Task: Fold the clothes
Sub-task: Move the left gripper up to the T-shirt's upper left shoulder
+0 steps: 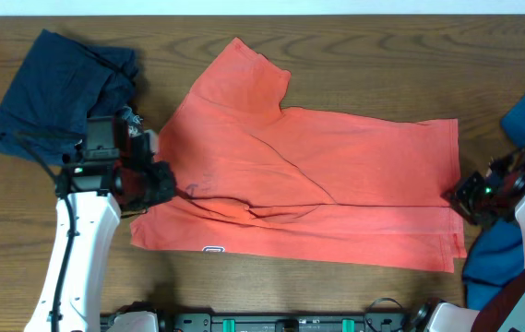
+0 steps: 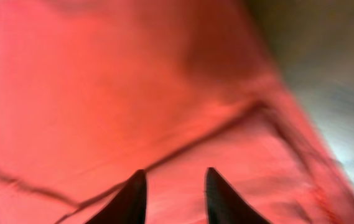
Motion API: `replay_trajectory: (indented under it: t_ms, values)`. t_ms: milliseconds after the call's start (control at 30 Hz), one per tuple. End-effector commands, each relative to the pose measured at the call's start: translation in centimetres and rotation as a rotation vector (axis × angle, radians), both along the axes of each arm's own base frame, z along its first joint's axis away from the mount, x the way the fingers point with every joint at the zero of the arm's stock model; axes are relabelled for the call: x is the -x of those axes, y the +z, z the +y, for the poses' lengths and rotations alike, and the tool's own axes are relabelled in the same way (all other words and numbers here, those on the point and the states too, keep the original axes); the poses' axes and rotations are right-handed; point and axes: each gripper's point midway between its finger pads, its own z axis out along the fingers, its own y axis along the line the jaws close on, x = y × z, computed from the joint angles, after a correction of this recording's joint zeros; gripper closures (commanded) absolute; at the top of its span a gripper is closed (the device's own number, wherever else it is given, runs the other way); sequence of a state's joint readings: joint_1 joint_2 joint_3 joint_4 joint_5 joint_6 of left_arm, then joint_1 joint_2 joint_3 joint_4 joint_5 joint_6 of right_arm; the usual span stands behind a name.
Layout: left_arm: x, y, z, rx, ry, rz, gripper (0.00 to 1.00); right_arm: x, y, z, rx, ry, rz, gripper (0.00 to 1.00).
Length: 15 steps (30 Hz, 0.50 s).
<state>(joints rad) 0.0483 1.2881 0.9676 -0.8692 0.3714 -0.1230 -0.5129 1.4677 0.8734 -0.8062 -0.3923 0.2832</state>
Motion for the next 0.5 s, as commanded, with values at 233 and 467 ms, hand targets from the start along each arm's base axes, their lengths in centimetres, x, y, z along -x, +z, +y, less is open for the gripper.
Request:
replay_trajectory:
  t_ms: [233,467]
  values:
    - [-9.7,7.3,-2.2,-0.014,-0.158,-0.225,0.73,-10.4,13.8,1.1,0.114,0.198,-0.411,0.53]
    - [-18.3,5.3,-3.8,-0.044,-0.273,-0.260,0.50,-12.3,14.2,0.5,0.121,0.202,-0.398,0.42]
